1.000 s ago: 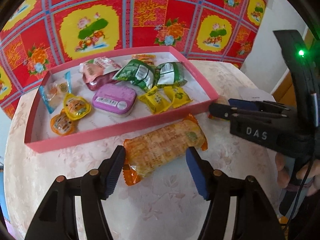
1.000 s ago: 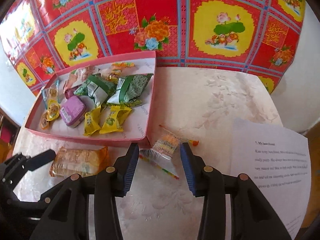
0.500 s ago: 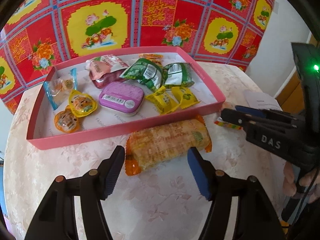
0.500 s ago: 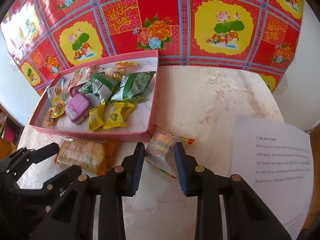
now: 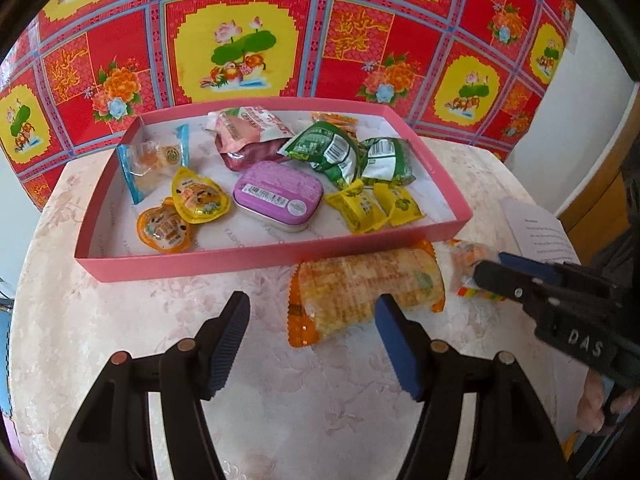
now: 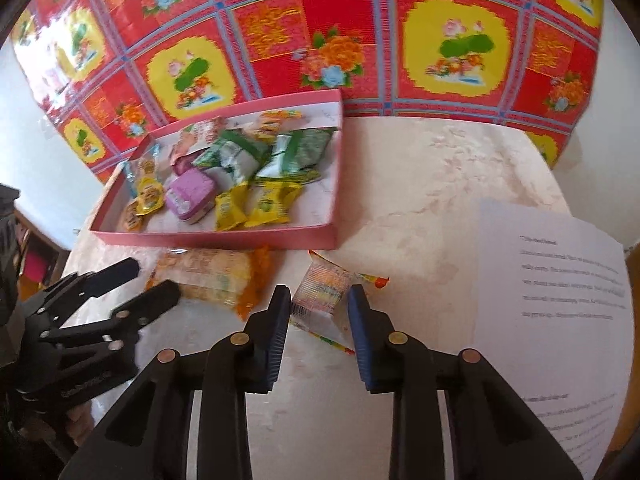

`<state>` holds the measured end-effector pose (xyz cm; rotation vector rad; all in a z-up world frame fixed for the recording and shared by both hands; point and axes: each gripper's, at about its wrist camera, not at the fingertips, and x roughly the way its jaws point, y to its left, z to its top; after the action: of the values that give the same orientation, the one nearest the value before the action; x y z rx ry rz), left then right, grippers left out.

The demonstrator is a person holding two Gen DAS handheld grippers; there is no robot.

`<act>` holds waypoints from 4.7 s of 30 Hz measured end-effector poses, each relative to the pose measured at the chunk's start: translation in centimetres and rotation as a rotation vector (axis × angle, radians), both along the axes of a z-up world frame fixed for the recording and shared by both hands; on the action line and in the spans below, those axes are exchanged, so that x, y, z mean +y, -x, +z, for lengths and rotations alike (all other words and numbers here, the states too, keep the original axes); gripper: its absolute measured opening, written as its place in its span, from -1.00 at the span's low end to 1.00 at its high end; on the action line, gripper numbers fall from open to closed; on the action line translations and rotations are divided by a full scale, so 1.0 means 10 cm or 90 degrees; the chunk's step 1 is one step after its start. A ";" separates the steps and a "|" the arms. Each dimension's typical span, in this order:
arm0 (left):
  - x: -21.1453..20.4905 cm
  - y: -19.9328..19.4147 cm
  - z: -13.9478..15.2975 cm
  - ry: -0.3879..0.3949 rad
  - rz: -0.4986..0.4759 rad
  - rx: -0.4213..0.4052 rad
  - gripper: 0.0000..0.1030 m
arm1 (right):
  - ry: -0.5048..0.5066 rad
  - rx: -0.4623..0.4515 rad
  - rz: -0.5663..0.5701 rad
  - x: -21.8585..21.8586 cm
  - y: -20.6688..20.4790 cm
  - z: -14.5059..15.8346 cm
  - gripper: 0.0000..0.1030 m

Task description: Organize snacks

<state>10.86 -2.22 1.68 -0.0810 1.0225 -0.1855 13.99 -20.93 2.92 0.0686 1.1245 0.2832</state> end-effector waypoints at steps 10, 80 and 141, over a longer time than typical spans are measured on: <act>-0.04 -0.06 -0.07 0.082 -0.013 0.017 0.29 | -0.011 -0.006 0.024 0.16 -0.03 -0.09 -0.43; 0.52 -0.68 0.37 0.036 0.086 -0.082 -0.01 | -0.039 -0.108 0.032 0.68 -0.66 0.24 -0.17; 0.31 0.30 0.21 -0.072 0.131 -0.003 0.20 | -0.028 -0.063 0.005 0.45 0.26 0.16 0.25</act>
<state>7.84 0.92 3.74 -0.0820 1.0107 0.0603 11.40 -16.48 4.53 0.0888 1.0207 0.3152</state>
